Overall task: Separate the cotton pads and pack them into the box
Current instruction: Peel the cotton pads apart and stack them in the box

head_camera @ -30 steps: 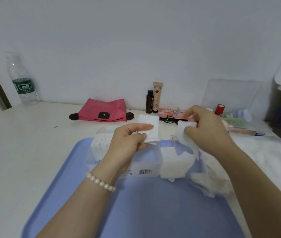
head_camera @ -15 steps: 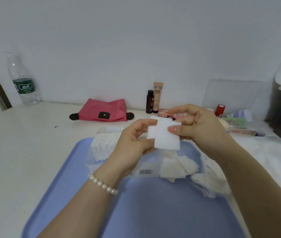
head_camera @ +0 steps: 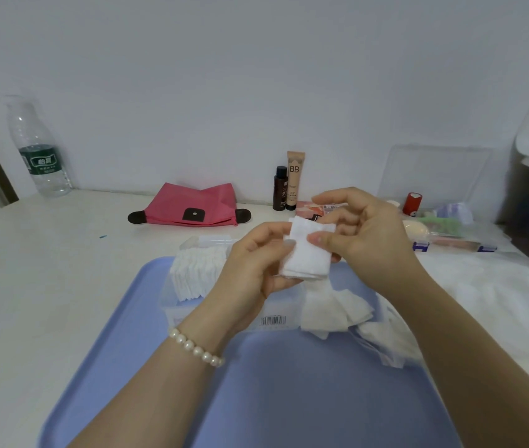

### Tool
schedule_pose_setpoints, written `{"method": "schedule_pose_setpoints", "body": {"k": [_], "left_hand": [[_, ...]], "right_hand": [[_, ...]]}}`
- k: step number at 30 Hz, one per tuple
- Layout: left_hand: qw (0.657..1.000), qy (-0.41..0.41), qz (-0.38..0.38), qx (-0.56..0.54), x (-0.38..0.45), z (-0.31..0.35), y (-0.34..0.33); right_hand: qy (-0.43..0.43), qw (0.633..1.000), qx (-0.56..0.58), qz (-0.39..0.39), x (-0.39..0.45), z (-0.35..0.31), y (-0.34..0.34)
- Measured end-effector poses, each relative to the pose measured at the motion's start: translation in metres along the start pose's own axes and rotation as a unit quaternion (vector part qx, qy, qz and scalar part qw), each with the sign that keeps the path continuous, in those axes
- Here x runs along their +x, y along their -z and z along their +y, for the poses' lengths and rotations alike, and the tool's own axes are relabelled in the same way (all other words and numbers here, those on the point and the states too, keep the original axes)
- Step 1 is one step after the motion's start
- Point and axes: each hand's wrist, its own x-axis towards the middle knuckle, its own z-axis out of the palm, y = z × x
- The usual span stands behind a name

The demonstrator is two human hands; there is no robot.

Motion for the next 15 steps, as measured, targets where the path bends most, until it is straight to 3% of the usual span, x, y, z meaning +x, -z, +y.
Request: {"method": "schedule_pose_setpoints", "body": {"k": [4, 10, 15], "left_hand": [[0.997, -0.027, 0.025, 0.068, -0.0013, -0.0045, -0.0010], [0.998, -0.014, 0.034, 0.048, -0.0004, -0.0036, -0.0037], [0.993, -0.040, 0.034, 0.102, -0.0016, -0.0051, -0.0027]], "right_hand": [[0.003, 1.000, -0.015, 0.004, -0.0005, -0.0001, -0.0009], [0.017, 0.998, -0.061, -0.002, 0.0010, 0.0044, -0.0006], [0.022, 0.998, -0.058, -0.002, 0.0006, 0.0043, -0.0009]]}}
